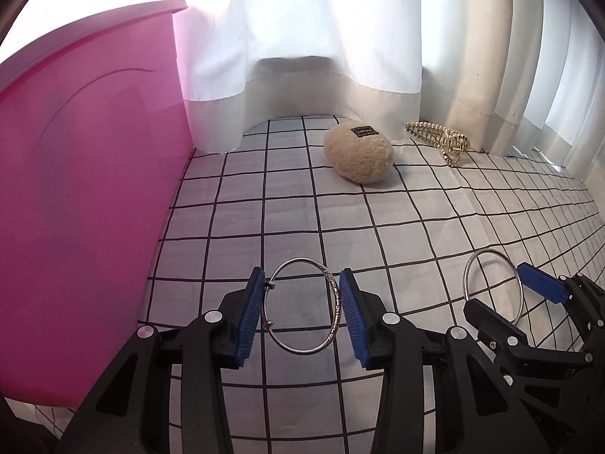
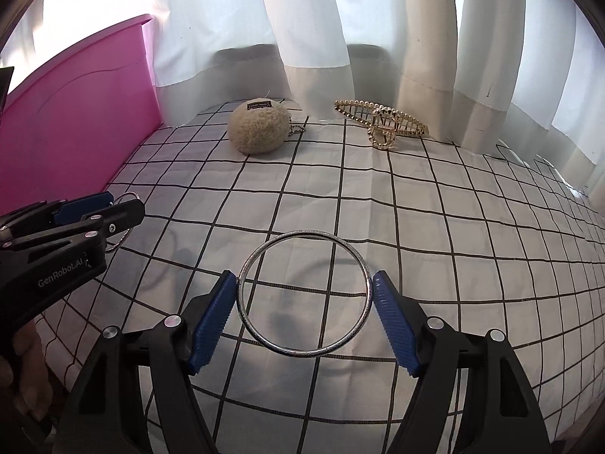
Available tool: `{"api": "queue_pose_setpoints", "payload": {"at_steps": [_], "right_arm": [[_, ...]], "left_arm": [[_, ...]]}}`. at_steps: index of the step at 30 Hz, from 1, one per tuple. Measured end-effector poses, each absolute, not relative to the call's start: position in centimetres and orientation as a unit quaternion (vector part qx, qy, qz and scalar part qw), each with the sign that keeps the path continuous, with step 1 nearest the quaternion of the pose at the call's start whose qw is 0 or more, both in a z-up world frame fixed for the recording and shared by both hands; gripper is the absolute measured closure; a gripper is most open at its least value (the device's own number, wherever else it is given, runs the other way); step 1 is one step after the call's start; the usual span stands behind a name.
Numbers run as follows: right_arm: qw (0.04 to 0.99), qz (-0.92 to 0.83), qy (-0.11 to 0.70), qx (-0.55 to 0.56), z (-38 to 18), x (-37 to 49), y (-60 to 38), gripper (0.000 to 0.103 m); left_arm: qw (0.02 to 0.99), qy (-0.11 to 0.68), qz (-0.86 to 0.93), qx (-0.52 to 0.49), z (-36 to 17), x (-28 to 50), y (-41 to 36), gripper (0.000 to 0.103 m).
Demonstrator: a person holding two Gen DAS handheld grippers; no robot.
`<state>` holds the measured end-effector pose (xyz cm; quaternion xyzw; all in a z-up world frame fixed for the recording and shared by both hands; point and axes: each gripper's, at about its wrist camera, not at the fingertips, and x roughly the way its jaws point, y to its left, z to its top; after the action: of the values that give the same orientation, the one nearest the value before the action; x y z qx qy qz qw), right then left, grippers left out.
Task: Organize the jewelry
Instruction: 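Close the left tool on the bangle while the right tool closes on the large ring, then carry bangle and large ring into the pink bin and open both tools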
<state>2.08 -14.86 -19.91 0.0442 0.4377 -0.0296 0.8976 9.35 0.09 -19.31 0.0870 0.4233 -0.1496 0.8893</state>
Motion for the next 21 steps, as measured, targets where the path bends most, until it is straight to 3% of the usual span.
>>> {"api": "queue_pose_setpoints", "payload": {"at_steps": [21], "right_arm": [[0.932, 0.05, 0.359, -0.005, -8.8, -0.7, -13.8, 0.032]], "left_arm": [[0.928, 0.358, -0.099, 0.023, -8.7, 4.6, 2.1, 0.063]]}}
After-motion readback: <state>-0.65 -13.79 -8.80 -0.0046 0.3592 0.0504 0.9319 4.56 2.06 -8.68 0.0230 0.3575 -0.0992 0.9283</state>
